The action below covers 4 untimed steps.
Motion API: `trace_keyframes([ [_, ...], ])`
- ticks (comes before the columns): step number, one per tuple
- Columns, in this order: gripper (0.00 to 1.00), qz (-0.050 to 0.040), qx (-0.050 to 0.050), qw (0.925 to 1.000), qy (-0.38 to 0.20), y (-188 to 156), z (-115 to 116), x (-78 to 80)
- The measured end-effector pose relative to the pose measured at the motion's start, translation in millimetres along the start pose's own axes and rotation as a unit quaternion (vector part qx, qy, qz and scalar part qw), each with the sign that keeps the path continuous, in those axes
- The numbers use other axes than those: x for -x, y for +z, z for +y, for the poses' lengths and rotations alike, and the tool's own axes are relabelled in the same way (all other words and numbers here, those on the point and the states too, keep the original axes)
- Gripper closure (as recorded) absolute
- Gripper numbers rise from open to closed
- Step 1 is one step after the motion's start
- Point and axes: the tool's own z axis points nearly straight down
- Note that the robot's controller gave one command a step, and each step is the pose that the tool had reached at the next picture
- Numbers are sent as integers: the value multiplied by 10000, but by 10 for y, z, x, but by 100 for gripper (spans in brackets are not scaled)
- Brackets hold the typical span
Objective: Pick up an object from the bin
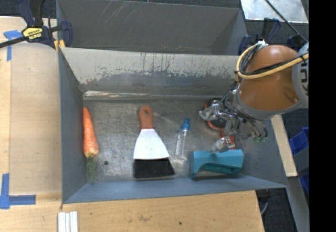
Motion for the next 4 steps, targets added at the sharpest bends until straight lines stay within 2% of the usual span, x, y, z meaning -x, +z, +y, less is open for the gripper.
trace_keyframes([
  [1, 0, 0, 0, 10000, 2, 0, 0, 0],
  [2, 100, 24, 2, 9993, 376, 509, -43, 181],
  [3, 0, -159, -25, 9991, 380, 477, -46, 265],
  [4, 0, -153, -26, 9992, 379, 477, -46, 261],
])
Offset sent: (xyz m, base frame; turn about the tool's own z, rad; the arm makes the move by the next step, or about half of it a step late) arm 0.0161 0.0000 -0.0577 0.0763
